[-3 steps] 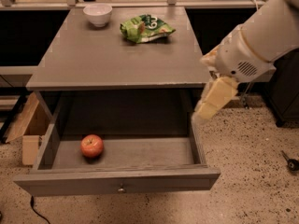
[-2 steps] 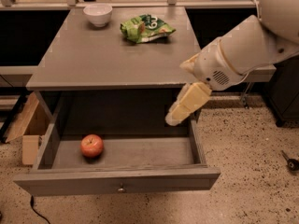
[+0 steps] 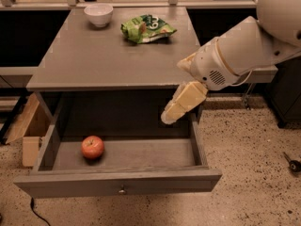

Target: Pick apple from top drawer and place on counter

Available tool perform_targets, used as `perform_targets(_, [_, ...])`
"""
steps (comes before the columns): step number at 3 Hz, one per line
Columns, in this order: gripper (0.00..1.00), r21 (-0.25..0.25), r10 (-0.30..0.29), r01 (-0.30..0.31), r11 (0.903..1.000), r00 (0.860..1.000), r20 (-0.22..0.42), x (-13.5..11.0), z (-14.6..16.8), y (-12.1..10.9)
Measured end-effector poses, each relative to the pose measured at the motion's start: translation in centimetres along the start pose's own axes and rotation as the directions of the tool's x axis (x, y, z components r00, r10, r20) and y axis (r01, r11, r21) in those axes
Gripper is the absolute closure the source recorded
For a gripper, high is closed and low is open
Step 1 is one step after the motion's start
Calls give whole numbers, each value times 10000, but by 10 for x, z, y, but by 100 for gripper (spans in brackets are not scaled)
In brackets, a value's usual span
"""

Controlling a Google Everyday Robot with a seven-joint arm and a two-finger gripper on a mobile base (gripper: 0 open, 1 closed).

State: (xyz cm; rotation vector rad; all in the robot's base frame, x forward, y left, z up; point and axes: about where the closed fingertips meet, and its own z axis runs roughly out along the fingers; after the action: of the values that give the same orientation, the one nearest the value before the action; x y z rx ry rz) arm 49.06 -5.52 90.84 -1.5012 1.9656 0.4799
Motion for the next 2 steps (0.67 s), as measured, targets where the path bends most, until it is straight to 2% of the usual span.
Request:
perform_targets(1, [0,-365,292,-291,9989,9996,30,9,25,8])
perform_targets(2, [0,-921,927,-924,9915,9957,-9,25,80,23])
